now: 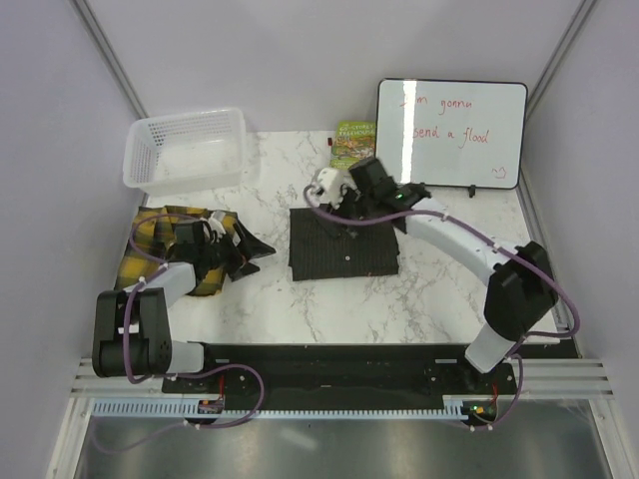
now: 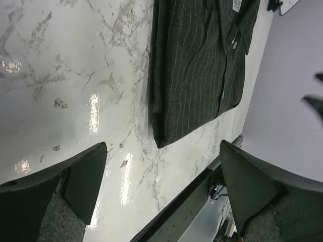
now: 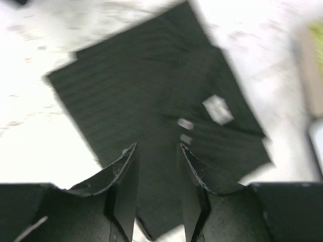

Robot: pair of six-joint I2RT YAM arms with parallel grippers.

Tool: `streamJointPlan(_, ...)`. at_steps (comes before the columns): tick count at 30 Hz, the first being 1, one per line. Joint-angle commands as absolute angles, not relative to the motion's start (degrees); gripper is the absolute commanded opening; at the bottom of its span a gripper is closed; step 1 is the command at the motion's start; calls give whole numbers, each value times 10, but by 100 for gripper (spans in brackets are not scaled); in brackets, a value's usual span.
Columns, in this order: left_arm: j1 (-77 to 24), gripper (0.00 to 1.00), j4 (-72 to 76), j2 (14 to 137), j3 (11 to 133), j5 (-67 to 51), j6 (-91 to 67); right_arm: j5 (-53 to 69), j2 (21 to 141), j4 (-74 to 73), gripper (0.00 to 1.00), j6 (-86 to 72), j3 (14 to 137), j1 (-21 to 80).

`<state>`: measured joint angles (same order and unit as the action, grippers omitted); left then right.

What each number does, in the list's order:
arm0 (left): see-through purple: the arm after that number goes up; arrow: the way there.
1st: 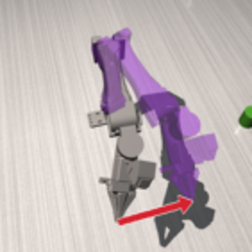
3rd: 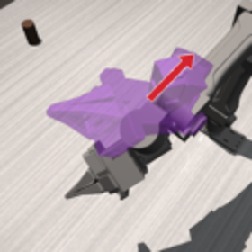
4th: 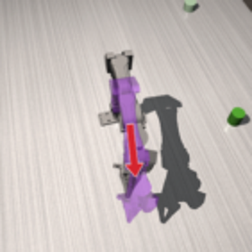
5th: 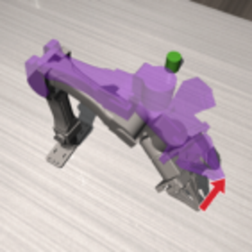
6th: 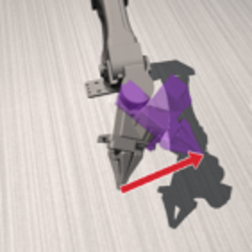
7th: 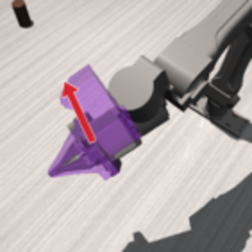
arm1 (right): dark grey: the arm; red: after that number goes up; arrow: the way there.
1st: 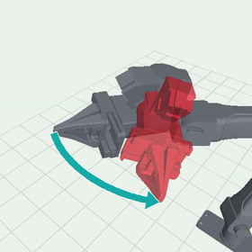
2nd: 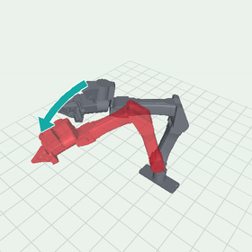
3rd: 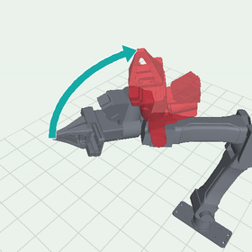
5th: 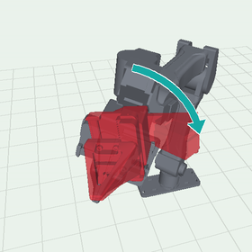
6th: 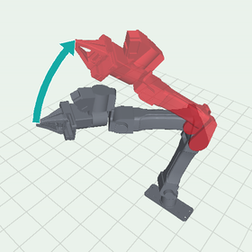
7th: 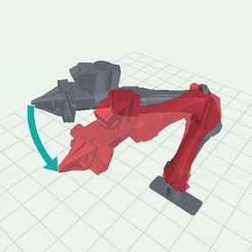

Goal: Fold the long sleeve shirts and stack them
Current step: Fold the shirt, then neatly place the folded shirt to the corner

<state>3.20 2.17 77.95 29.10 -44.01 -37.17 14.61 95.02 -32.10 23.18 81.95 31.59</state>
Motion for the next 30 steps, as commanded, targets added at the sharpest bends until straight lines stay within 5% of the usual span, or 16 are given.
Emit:
streamJointPlan(1,40,99,17,771,326,-414,-396,105,984,-272,42,255,763,437)
streamJointPlan(8,41,99,4,783,338,-390,-416,4,1063,-200,41,242,780,587)
streamJointPlan(18,44,99,-13,790,347,-381,-425,-54,1134,-149,44,250,776,614)
streamJointPlan(21,44,99,-13,796,342,-381,-431,-66,1148,-144,38,261,774,617)
streamJointPlan(27,44,99,-20,823,353,-390,-428,-86,1141,-126,0,262,769,606)
streamJointPlan(30,43,99,-19,835,356,-393,-427,-62,1115,-127,0,255,769,605)
